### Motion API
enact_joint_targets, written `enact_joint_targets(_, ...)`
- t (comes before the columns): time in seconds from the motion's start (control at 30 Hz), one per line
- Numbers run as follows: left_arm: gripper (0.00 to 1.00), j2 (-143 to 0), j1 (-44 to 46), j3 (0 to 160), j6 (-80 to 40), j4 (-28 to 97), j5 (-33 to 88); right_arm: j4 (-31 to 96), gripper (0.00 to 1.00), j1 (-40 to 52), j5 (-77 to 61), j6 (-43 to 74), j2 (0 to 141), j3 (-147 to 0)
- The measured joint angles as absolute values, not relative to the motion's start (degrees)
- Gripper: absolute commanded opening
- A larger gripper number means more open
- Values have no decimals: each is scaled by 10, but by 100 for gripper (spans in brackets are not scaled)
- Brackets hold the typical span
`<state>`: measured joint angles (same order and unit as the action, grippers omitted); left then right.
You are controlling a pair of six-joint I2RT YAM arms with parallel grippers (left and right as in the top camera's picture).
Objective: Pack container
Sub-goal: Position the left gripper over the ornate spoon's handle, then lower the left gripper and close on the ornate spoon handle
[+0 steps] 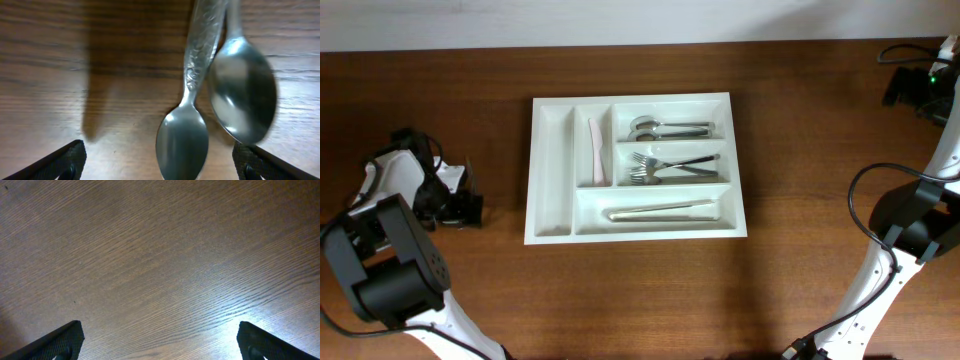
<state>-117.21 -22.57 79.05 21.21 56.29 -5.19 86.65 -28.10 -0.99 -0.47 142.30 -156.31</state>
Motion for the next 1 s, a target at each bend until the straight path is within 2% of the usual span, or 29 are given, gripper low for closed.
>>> enact_joint_targets(0.23, 95, -1173, -226, 791, 210, 564, -54, 867, 99, -281, -10, -4, 1423, -1563)
enact_joint_targets(0.3, 91, -1173, -226, 791, 210, 563, -54, 867, 99, -281, -10, -4, 1423, -1563)
enact_joint_targets(0.47, 89, -1173, -226, 791, 208, 556, -54, 867, 98, -281, -10, -4, 1423, -1563)
enact_joint_targets(0.5, 83, -1173, -226, 791, 208, 555, -54, 867, 99, -281, -10, -4, 1423, -1563)
enact_joint_targets(0.63, 72, -1173, -225, 791, 206, 550, -53, 867, 99, -281, -10, -4, 1423, -1563)
enact_joint_targets(1.0, 59, -1173, -225, 791, 204, 536, -50, 867, 99, -281, -10, -5, 1423, -1563)
